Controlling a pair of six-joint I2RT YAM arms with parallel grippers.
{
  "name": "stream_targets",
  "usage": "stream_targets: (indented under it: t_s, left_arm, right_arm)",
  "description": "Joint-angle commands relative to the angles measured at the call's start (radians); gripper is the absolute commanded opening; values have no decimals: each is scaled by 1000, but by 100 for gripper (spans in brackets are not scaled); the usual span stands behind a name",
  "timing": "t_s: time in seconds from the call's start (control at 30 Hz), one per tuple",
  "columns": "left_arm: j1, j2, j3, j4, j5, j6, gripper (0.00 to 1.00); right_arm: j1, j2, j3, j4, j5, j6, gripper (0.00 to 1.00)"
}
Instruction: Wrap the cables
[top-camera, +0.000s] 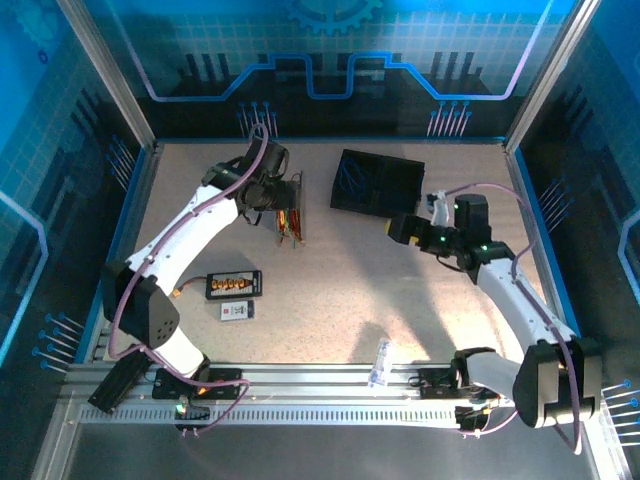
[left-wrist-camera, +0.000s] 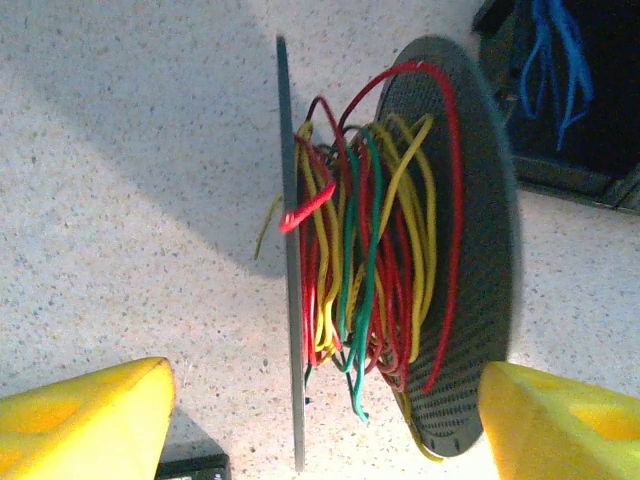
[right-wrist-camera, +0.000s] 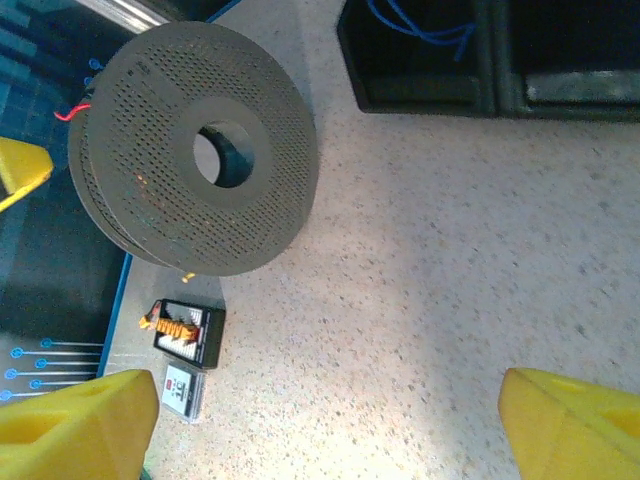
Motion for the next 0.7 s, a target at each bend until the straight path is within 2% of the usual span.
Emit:
stream_targets:
  t_s: [0.0, 0.13, 0.27, 0.67]
  left_arm:
    - [-2, -58, -16, 30, 39, -8, 86]
    - [23, -76, -46, 50, 68, -9, 92]
    - [45, -99, -106, 72, 82, -20, 94]
    - [65, -129, -214, 138, 144, -37, 94]
  right_arm:
    - [64, 68, 117, -38, 83, -57, 87]
    - [125, 215, 269, -67, 144, -88, 78]
    - [178, 386, 447, -101, 206, -137, 69]
    - [214, 882, 908, -217, 313, -251, 42]
